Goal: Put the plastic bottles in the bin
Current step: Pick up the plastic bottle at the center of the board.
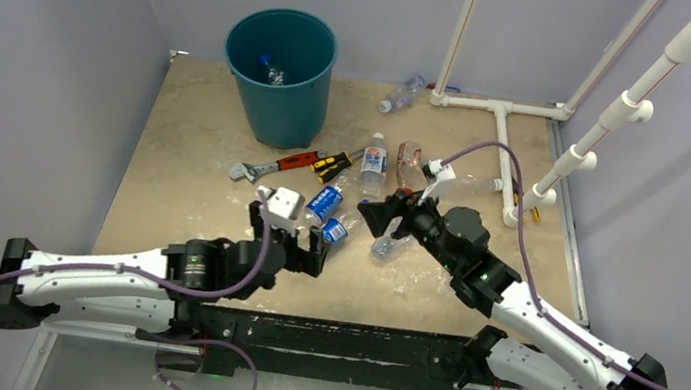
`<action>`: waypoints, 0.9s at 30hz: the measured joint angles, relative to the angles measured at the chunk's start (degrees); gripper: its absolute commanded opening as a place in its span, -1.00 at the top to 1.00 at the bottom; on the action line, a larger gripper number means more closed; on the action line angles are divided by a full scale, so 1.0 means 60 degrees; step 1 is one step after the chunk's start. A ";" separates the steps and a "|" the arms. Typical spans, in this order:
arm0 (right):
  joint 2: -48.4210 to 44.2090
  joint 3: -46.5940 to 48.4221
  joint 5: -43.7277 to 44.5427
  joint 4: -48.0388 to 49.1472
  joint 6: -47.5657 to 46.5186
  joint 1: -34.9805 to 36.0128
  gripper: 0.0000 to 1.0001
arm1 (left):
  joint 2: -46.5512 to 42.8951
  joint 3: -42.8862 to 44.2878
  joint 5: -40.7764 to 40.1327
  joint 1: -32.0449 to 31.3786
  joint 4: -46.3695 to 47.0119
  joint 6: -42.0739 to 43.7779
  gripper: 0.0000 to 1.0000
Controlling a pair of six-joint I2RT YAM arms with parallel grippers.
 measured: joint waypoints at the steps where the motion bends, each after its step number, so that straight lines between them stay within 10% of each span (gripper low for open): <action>1: -0.0189 -0.0375 0.0361 -0.0426 0.0401 0.0000 -0.55 | 0.0375 0.0000 0.0022 0.0000 -0.0047 -0.0066 -0.91; 10: -0.1872 -0.2422 0.2943 -0.2000 0.3264 -0.0146 -0.41 | 0.0346 -0.0685 0.0058 -0.0004 0.0117 -0.0776 -0.88; 27: 0.1723 -0.3242 0.1974 0.0036 0.4648 -0.1738 -0.29 | -0.1807 -0.2073 0.0109 -0.0004 0.0076 -0.1909 -0.88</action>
